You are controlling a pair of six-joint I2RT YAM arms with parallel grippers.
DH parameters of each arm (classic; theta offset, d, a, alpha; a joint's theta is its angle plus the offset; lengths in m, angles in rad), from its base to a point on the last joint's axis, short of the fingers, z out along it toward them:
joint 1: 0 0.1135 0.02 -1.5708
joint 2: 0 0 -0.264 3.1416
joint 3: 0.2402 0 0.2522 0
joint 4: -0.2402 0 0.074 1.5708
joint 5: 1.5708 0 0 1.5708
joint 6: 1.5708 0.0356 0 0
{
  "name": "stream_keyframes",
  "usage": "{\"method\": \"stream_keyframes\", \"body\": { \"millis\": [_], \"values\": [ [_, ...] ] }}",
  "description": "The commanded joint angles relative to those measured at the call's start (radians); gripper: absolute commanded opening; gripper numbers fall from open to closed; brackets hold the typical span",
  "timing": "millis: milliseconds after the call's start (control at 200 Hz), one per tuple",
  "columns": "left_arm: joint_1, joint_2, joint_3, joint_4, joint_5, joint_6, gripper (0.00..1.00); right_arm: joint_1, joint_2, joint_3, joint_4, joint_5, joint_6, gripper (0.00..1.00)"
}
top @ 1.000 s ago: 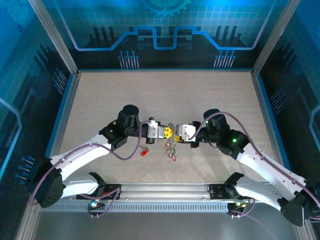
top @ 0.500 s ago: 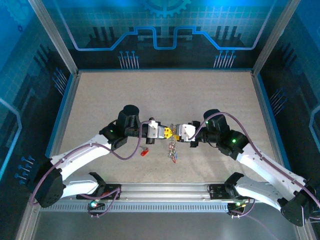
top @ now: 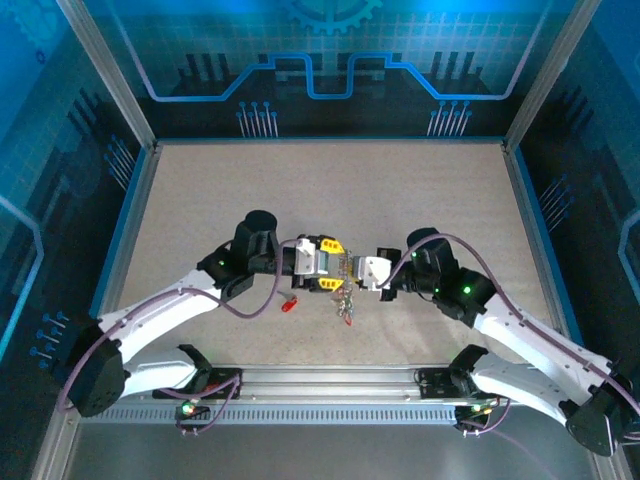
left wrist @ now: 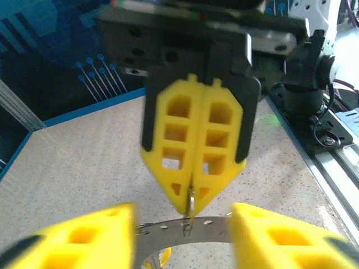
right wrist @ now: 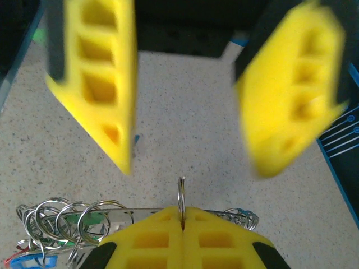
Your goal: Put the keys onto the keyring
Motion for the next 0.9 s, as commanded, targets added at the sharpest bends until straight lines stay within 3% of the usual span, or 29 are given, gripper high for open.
{"method": "stream_keyframes", "body": {
  "millis": [0,60,280,450,590,660,700,795,895],
  "values": [
    [0.001,-0.112,-0.025,-0.078,-0.063,-0.027,0.87,0.019,-0.070,-0.034,0.114,0.050,-0.027,0.00],
    [0.003,-0.159,-0.015,-0.178,-0.121,-0.051,0.99,0.031,-0.102,-0.062,0.142,0.065,-0.065,0.00],
    [0.021,-0.207,0.084,-0.488,-0.560,-0.497,0.99,0.067,-0.230,-0.182,0.306,0.026,-0.199,0.00],
    [0.164,-0.115,0.139,-0.679,-0.427,-0.823,0.99,0.093,-0.265,-0.173,0.284,0.064,-0.278,0.00],
    [0.175,-0.014,0.115,-0.703,-0.308,-0.933,0.99,0.096,-0.259,-0.133,0.216,0.081,-0.313,0.00],
    [0.174,0.029,0.097,-0.692,-0.299,-1.011,0.97,0.097,-0.259,-0.123,0.198,0.088,-0.322,0.00],
    [0.175,0.055,0.095,-0.692,-0.307,-1.056,0.93,0.097,-0.261,-0.120,0.187,0.091,-0.324,0.00],
    [0.176,0.130,0.097,-0.719,-0.360,-1.196,0.73,0.096,-0.256,-0.109,0.166,0.100,-0.322,0.00],
    [0.173,0.199,0.090,-0.737,-0.354,-1.245,0.59,0.097,-0.245,-0.103,0.148,0.107,-0.316,0.00]
  ]
}}
